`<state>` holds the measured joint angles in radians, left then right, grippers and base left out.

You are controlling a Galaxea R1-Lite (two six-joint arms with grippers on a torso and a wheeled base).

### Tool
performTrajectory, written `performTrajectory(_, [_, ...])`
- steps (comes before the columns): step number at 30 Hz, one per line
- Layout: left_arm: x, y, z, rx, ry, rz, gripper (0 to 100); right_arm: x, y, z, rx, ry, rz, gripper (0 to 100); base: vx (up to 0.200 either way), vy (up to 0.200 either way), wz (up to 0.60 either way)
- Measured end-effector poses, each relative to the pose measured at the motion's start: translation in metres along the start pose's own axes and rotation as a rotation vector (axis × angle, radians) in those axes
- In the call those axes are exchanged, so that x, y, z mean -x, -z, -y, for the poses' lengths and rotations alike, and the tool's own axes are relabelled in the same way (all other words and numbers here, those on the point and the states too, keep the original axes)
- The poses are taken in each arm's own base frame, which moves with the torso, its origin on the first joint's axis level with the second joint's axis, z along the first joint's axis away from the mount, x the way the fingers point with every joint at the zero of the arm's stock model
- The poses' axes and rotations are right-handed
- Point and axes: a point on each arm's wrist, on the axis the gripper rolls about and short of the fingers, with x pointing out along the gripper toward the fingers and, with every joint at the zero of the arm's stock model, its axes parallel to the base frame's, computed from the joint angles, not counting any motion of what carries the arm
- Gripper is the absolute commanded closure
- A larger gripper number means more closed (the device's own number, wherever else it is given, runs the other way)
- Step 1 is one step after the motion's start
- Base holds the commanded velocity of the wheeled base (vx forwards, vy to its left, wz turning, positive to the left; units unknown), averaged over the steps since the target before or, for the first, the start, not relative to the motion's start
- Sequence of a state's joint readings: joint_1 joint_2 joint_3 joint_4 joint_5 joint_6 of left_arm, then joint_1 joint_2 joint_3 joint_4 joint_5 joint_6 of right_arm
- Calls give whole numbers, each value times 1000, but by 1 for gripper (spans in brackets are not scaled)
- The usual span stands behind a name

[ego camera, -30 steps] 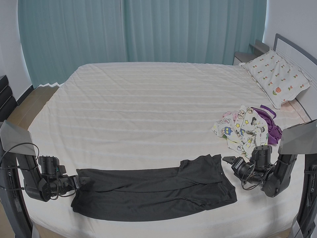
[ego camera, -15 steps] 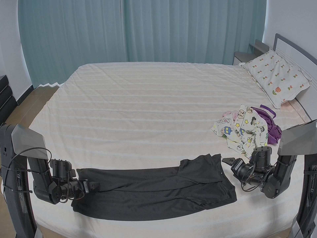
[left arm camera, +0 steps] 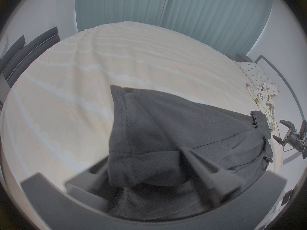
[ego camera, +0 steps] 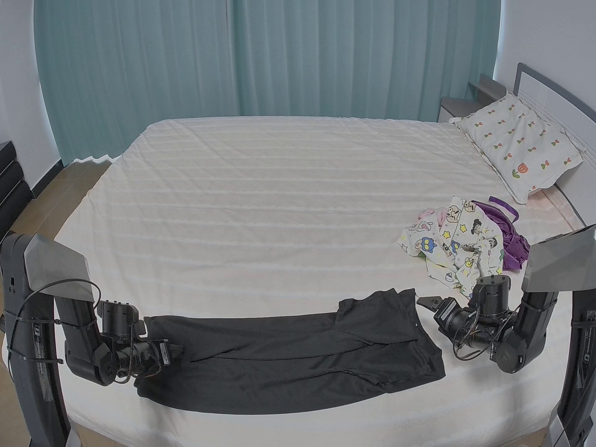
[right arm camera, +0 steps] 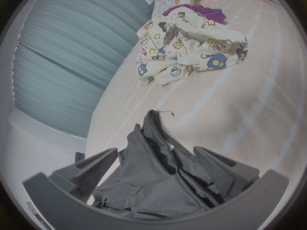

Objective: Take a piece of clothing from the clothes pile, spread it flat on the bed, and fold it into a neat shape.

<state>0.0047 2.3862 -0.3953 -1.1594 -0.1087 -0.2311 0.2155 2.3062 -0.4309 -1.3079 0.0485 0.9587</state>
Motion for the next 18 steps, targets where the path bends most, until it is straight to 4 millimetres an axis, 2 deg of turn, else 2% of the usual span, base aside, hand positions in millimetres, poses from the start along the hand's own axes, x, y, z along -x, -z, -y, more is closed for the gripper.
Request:
performTrajectory(8, [7, 0, -3, 5, -22, 3, 100, 0, 0, 0, -1, 0, 0, 0, 0, 0, 0])
performTrajectory(18, [19, -14, -13, 26, -61, 62, 100, 0, 1, 0, -1, 0, -3, 0, 0, 0, 0])
